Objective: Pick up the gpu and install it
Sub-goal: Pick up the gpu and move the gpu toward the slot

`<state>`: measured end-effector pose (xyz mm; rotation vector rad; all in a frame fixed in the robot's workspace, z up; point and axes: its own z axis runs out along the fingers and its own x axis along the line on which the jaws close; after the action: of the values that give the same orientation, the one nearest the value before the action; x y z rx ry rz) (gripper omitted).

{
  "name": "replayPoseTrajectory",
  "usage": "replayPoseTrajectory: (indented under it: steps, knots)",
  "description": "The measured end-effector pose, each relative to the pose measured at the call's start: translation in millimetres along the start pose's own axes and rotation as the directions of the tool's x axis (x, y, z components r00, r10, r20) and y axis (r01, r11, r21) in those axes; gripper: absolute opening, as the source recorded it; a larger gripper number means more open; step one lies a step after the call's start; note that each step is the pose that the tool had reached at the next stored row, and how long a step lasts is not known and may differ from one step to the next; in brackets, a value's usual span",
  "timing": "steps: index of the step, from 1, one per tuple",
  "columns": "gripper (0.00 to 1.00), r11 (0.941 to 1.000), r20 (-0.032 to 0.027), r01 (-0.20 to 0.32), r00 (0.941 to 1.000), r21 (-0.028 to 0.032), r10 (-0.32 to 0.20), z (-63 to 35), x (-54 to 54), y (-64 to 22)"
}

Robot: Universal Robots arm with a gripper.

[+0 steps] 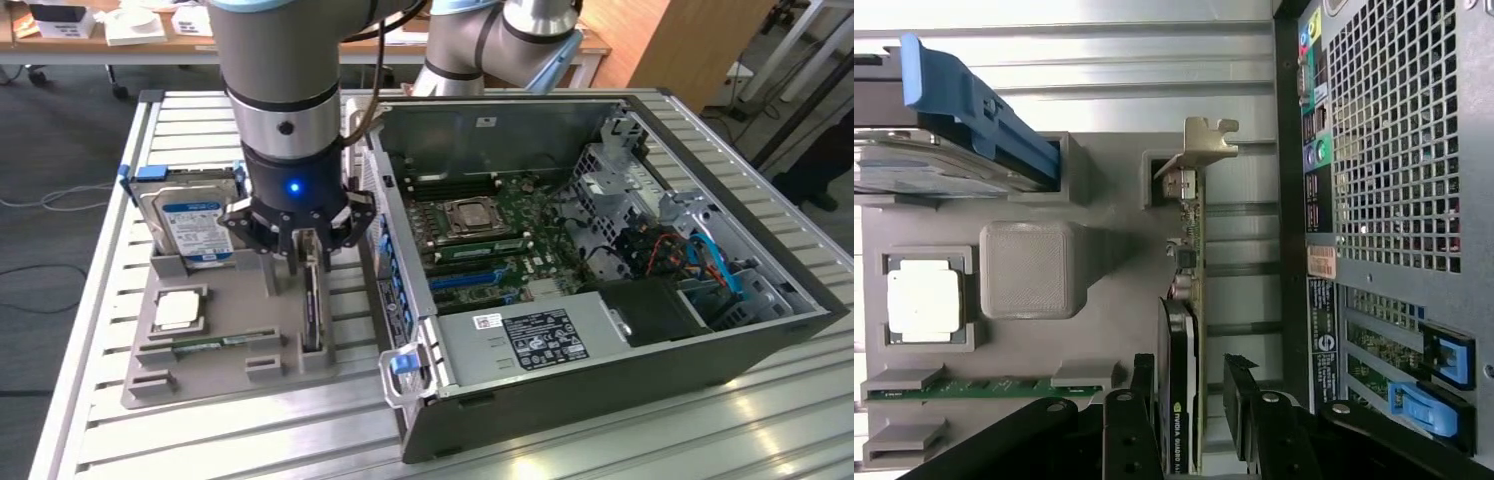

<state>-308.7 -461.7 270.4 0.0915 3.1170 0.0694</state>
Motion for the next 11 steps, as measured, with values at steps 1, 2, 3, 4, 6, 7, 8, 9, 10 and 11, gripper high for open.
replayPoseTrajectory:
  steps: [1, 2, 3, 4, 6, 7, 8, 9, 10, 11]
  knots:
    - [0.42, 1.0, -0.0006, 0.001, 1.0, 0.0, -0.001, 1.8, 0.0, -0.1]
    - [0.42, 1.0, -0.0016, 0.002, 1.0, 0.0, -0.002, 3.6, 0.1, -0.3]
    - [0.42, 1.0, -0.0029, 0.002, 1.0, 0.0002, -0.002, 5.4, 0.1, -0.3]
    - [0.42, 1.0, -0.004, 0.003, 1.0, 0.0002, -0.003, 6.6, 0.1, -0.4]
    - [0.42, 1.0, -0.0043, 0.003, 1.0, 0.0003, -0.003, 6.7, 0.2, -0.4]
    - [0.42, 1.0, -0.0043, 0.003, 1.0, 0.0003, -0.003, 6.7, 0.1, -0.4]
    - [0.42, 1.0, -0.0043, 0.003, 1.0, 0.0003, -0.003, 6.8, 0.0, -1.1]
    - [0.42, 1.0, -0.0041, 0.003, 1.0, 0.0001, -0.003, 6.8, -0.1, -2.5]
    - [0.42, 1.0, -0.0042, 0.003, 1.0, 0.0002, -0.003, 6.8, -0.1, -4.3]
    - [0.42, 1.0, -0.0042, 0.003, 1.0, 0.0002, -0.003, 6.7, -0.2, -6.0]
